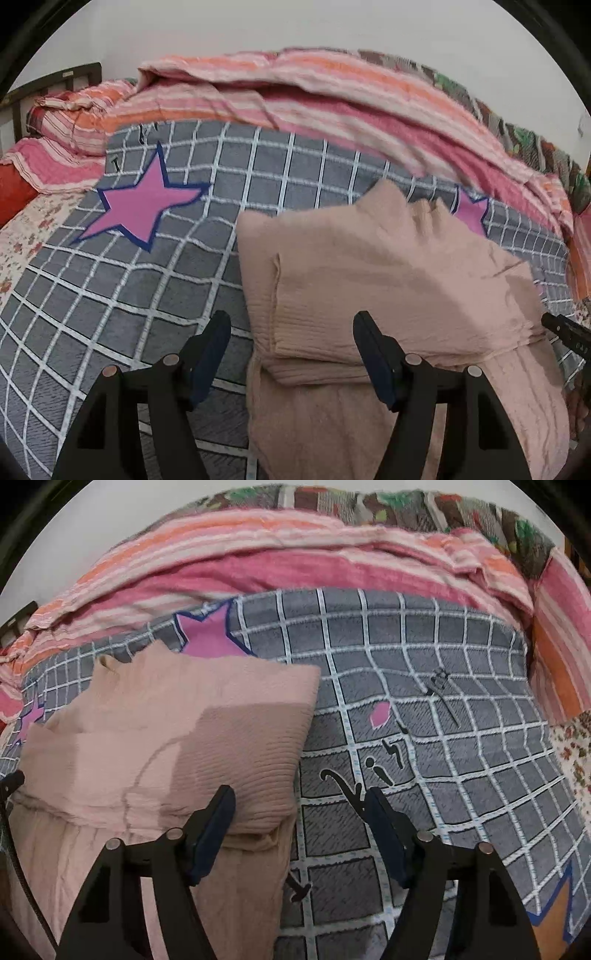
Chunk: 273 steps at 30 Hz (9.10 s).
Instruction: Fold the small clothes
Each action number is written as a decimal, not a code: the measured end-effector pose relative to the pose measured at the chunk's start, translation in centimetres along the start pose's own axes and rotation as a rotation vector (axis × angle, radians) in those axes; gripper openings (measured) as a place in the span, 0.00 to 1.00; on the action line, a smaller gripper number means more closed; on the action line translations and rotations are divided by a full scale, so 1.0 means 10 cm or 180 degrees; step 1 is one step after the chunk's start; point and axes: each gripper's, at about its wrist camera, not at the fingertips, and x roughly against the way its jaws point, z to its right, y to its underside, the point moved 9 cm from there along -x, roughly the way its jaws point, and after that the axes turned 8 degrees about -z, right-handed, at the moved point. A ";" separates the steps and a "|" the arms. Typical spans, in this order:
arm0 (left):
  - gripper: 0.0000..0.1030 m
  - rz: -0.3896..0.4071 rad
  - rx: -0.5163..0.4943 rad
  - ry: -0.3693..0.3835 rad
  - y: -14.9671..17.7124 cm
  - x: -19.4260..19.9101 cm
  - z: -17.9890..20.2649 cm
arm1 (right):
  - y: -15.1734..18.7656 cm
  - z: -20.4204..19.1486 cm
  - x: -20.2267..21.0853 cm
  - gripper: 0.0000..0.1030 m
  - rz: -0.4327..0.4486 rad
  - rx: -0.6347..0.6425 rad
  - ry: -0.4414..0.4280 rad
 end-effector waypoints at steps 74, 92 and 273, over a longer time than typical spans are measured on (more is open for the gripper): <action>0.07 -0.0626 0.0477 0.1159 2.30 1.32 0.00 | 2.53 -0.20 1.36 0.05 -0.0195 0.0065 -0.0796; 0.06 0.0105 0.0598 0.1442 0.93 2.11 0.07 | 1.39 -0.16 2.23 0.05 0.0369 -0.0657 -0.1663; 0.14 -0.0353 0.0411 0.0681 0.15 -0.15 0.06 | 0.25 -0.14 -0.02 0.10 -0.0238 -0.0279 -0.0509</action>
